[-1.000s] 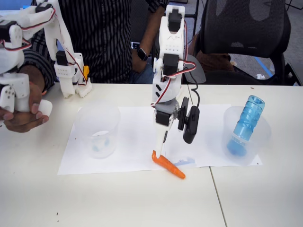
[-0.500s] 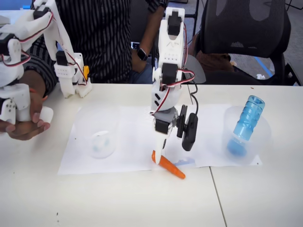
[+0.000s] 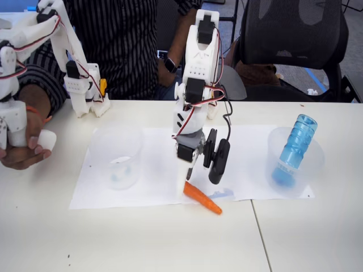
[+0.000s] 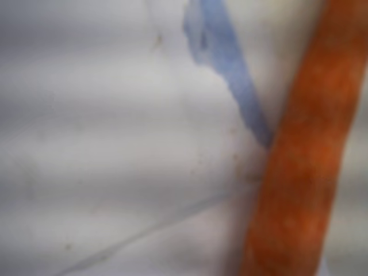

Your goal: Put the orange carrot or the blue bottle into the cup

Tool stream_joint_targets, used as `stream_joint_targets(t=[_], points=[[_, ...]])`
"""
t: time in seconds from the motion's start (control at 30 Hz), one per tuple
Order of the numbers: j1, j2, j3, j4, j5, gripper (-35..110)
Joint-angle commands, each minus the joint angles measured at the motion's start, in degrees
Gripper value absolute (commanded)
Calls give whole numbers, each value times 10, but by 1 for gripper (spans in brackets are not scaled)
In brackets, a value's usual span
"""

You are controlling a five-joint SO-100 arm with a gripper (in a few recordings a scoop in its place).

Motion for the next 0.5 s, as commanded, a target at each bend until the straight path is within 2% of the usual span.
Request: stream_joint_targets(t=[0.0, 0.47], points=[[7, 27, -54, -6, 5, 34], [-20, 26, -54, -14, 5, 34]])
